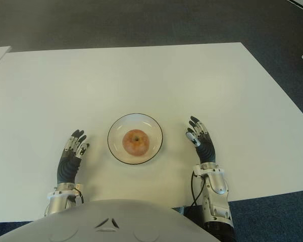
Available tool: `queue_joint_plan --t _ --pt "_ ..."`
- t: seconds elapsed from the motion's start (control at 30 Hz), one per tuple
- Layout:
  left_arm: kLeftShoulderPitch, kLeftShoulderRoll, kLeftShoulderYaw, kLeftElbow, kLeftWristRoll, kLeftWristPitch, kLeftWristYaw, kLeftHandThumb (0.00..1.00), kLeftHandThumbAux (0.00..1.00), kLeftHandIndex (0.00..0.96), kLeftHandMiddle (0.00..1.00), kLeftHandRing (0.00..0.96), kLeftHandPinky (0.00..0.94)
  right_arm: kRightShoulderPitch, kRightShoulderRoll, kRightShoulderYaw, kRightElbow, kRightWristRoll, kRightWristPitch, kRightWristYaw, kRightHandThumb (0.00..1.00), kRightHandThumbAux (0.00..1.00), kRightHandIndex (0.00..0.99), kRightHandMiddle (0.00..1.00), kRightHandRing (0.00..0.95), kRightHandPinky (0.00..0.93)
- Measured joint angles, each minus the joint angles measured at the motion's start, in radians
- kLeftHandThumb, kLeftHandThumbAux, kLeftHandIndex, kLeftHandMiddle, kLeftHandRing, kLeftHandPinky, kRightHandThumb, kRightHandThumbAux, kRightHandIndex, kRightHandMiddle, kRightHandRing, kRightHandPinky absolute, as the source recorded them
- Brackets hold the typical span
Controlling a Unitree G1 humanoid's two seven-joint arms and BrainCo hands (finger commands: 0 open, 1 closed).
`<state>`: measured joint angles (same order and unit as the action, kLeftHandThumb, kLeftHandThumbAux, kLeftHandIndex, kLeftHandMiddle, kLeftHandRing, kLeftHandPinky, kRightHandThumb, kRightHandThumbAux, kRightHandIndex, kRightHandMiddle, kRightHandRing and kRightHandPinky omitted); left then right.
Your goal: Put the apples into the plate.
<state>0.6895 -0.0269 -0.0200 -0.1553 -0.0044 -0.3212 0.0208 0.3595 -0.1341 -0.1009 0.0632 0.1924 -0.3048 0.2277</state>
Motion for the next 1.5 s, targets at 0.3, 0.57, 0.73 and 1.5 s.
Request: queue_joint_plan --t 0.3,0.57,0.73,1.5 --pt "0.002 0.002 0.002 0.000 -0.003 -0.004 -0.001 0.139 0.546 0.102 0.112 0.121 0.158 -0.007 0.007 0.018 0.051 -0.007 -0.053 0.019 0.144 0.548 0.128 0.084 0.040 0.052" --pt "0.002 0.012 0.003 -0.001 -0.007 -0.003 -0.017 0.138 0.540 0.108 0.122 0.132 0.166 -0.011 0.019 0.040 0.076 -0.010 -0.101 0.036 0.143 0.597 0.099 0.080 0.038 0.059" --pt "0.002 0.015 0.004 -0.001 -0.018 -0.003 -0.021 0.142 0.548 0.114 0.131 0.143 0.181 -0.013 0.024 0.048 0.085 -0.015 -0.120 0.036 0.137 0.613 0.086 0.075 0.039 0.059" --pt "-0.001 0.017 0.007 0.008 -0.056 -0.014 -0.048 0.142 0.559 0.124 0.142 0.164 0.199 -0.020 0.045 0.056 0.110 -0.020 -0.176 0.050 0.152 0.608 0.083 0.070 0.041 0.058"
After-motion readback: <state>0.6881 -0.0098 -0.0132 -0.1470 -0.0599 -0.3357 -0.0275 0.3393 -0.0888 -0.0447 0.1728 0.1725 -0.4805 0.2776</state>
